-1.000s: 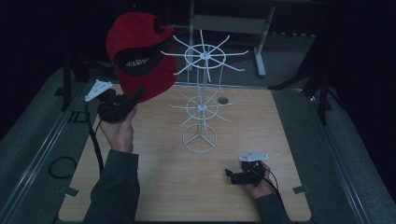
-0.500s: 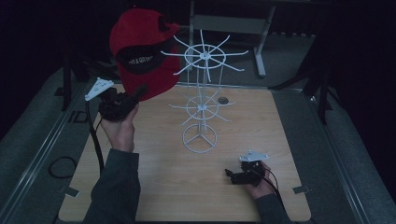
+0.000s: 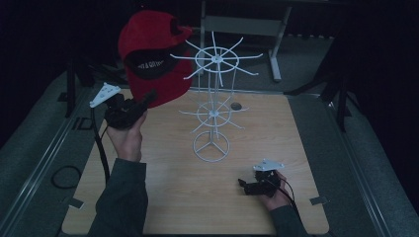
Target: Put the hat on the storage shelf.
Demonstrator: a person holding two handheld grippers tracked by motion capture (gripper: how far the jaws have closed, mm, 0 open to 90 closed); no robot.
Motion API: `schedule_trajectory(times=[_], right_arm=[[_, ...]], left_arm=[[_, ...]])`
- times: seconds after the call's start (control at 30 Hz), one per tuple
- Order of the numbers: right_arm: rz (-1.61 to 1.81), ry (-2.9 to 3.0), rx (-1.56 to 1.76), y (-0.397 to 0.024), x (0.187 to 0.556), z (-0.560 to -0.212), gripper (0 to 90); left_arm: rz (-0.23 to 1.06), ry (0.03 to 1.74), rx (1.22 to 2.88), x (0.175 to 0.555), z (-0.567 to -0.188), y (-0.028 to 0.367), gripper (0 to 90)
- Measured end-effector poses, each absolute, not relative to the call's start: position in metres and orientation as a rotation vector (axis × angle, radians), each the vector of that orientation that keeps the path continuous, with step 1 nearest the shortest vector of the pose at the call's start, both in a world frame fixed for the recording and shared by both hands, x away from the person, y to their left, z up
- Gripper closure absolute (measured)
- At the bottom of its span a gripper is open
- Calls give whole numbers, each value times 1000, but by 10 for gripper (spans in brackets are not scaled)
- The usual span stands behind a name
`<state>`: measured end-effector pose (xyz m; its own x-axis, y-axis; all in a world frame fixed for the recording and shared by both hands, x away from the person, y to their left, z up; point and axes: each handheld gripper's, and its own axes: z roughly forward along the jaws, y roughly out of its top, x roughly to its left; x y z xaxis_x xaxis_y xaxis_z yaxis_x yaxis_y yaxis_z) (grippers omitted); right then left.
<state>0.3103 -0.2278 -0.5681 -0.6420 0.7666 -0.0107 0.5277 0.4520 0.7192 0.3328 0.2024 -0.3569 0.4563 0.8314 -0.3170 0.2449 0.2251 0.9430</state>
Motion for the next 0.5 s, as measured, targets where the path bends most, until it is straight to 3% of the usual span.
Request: schedule_trajectory(times=[0.5], right_arm=[[1000, 2373, 1101, -228, 310, -568, 131]], left_arm=[[474, 1057, 1347, 336, -375, 208, 853]])
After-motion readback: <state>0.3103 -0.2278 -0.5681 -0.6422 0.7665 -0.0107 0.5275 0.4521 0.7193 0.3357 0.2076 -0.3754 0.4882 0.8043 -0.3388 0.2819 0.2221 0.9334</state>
